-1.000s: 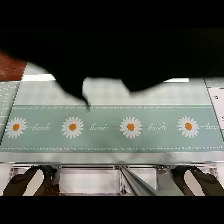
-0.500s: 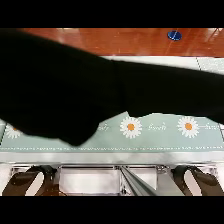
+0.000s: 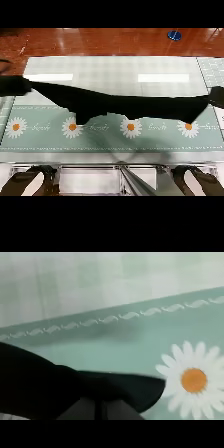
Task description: Fold the shirts.
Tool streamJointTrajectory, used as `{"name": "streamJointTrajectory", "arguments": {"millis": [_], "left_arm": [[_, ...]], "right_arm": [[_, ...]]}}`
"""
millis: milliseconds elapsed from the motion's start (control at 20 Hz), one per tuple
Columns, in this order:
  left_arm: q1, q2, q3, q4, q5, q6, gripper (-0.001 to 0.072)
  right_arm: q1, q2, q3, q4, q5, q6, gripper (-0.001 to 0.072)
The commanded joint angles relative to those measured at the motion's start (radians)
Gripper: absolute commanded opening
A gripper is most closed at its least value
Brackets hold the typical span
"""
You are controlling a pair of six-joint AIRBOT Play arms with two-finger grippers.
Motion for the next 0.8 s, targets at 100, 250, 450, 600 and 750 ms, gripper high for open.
{"name": "streamJointTrajectory", "arguments": {"millis": [100,250,450,600,750], "left_arm": [[0.0,-0.425,0.032,-0.226,0.101,0.026,0.0025],[0.0,-0.616,0.17,-0.356,0.1,0.021,0.0044],[0.033,-0.716,0.381,-0.314,-0.002,0.001,0.0508],[0.148,-0.66,0.44,-0.161,-0.103,-0.005,0.0508],[0.256,-0.573,0.262,-0.17,-0.159,-0.105,0.0507]], "right_arm": [[0.0,-0.341,-0.035,0.17,-0.331,-0.041,0.0021],[0.0,-0.517,0.053,0.274,-0.414,-0.042,0.0075],[-0.05,-0.631,0.245,0.302,-0.293,-0.071,0.0413],[-0.195,-0.579,0.279,0.156,-0.159,-0.097,0.0413],[-0.367,-0.532,0.15,0.014,-0.094,-0.06,0.0412]]}}
